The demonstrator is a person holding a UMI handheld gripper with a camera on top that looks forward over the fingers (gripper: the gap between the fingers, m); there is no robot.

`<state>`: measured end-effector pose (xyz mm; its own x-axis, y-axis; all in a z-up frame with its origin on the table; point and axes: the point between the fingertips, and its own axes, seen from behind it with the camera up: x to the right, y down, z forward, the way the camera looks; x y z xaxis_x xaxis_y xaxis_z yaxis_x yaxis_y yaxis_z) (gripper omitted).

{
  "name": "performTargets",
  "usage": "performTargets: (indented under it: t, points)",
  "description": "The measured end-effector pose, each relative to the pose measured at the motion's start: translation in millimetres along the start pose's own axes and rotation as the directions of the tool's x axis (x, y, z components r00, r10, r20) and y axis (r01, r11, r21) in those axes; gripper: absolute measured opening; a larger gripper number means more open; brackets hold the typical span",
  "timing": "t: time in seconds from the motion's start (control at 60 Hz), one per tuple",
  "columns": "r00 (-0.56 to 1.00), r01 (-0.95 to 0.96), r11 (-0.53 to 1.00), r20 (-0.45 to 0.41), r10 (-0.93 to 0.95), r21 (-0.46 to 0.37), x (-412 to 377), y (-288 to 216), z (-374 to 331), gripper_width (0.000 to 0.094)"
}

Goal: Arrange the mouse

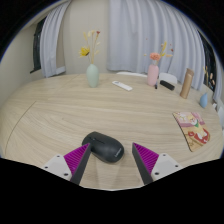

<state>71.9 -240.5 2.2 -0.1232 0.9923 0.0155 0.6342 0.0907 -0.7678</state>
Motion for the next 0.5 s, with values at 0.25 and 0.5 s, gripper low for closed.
performTargets:
  t: [0.25, 0.5]
  points:
    - [1.000, -0.004, 1.000, 0.006, 0.004, 0.006, 4.5, -22.7, 31.6, 0.0860]
    - [1.000, -0.020, 1.000, -0.015, 0.020, 0.006, 17.4, -38.5, 57.1, 0.0860]
